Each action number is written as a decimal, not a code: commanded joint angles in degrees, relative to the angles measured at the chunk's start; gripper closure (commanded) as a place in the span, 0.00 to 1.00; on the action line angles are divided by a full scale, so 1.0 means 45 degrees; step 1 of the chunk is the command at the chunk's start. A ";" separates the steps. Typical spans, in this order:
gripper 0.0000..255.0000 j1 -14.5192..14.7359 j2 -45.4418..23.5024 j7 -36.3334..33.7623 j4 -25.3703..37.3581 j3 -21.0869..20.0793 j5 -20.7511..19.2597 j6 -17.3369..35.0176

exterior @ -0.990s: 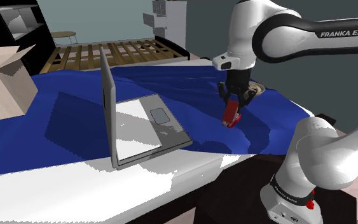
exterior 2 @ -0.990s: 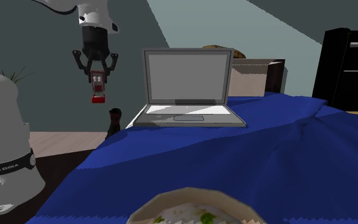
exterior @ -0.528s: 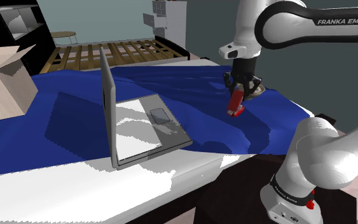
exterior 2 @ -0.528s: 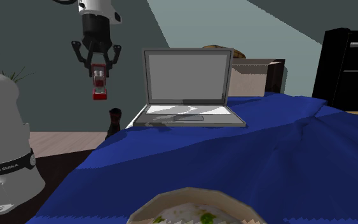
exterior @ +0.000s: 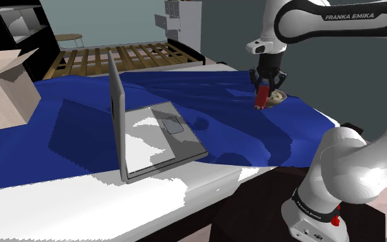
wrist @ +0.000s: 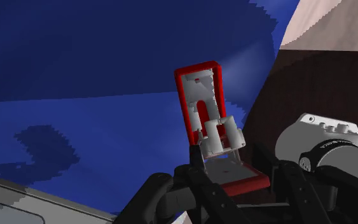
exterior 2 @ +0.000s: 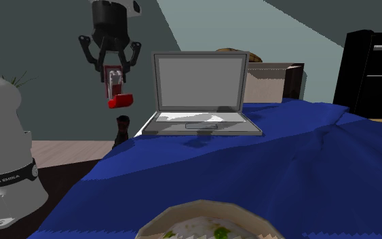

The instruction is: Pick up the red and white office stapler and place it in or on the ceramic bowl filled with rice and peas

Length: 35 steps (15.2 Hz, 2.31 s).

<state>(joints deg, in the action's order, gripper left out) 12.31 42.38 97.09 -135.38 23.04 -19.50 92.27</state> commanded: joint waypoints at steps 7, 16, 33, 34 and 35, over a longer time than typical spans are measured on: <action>1.00 -0.0074 -0.1994 0.2610 0.2263 0.2493 -0.0753 0.0447; 1.00 0.0658 -0.5504 0.6087 0.5751 0.5979 0.0193 0.1072; 1.00 -0.3186 -1.4552 1.3073 1.1766 0.8497 0.7775 0.0799; 1.00 -0.3121 -1.4534 1.3068 1.1560 0.8503 0.7764 0.0981; 1.00 -0.3062 -1.4520 1.3065 1.1361 0.8507 0.7757 0.1161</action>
<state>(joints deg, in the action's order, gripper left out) -1.67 -23.01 155.78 -83.23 61.30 15.40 96.50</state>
